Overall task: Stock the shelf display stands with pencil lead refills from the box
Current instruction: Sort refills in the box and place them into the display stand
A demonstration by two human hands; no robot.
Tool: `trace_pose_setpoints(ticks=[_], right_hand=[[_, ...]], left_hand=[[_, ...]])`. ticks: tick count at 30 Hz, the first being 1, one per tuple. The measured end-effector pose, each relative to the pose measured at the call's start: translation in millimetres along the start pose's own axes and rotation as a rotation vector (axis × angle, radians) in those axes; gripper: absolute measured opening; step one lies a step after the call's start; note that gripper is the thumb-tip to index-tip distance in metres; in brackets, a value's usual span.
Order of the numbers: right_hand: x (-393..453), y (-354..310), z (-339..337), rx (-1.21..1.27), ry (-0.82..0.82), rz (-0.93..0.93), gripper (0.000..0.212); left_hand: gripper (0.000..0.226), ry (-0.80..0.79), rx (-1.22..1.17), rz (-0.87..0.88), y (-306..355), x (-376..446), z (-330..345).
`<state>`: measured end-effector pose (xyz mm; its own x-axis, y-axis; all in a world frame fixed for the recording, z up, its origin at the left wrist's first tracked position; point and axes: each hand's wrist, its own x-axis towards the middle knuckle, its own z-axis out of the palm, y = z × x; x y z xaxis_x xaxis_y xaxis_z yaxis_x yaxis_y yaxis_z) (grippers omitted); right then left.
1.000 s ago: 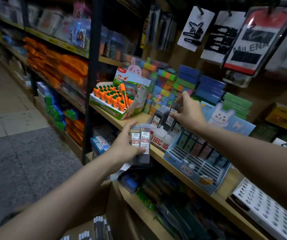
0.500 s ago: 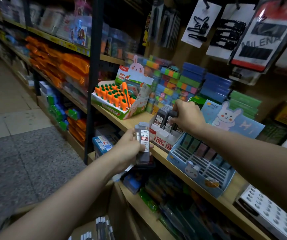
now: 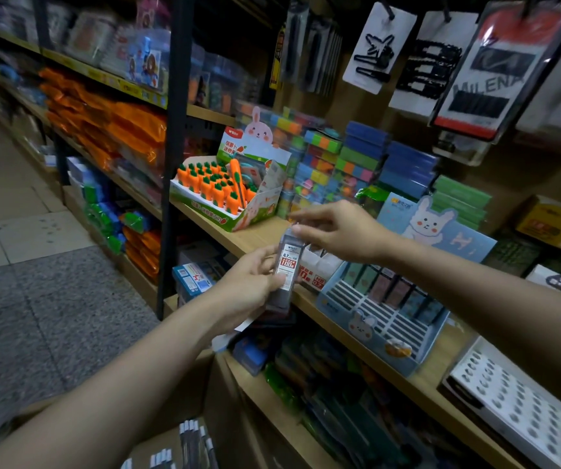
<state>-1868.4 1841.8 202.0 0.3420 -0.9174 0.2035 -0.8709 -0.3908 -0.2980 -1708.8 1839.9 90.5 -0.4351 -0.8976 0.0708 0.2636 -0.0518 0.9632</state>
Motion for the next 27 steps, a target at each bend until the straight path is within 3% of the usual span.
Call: trace_pose_setpoints(ticks=[5, 9, 11, 13, 15, 17, 27], right_hand=[[-7, 3, 5, 0.199, -0.031, 0.052, 0.031], [-8, 5, -2, 0.129, 0.031, 0.032, 0.03], [-2, 9, -18, 0.149, 0.115, 0.078, 0.027], [4, 19, -38, 0.184, 0.221, 0.155, 0.02], [9, 30, -52, 0.152, 0.291, 0.211, 0.02], [13, 40, -53, 0.09, 0.303, 0.246, 0.023], [38, 61, -25, -0.12, 0.385, 0.28, 0.026]], left_hand=[[0.054, -0.024, 0.162, 0.074, 2, -3, 1], [0.048, -0.011, 0.213, 0.119, 2, -1, 4], [0.042, 0.059, 0.398, 0.167, 3, 3, 4], [0.044, 0.14, 0.753, 0.241, 1, 5, -3], [0.057, 0.146, 1.073, 0.332, -7, 7, -9], [0.067, 0.11, 1.206, 0.342, -15, 11, -11], [0.067, 0.033, 1.265, 0.414, -30, 31, -13]])
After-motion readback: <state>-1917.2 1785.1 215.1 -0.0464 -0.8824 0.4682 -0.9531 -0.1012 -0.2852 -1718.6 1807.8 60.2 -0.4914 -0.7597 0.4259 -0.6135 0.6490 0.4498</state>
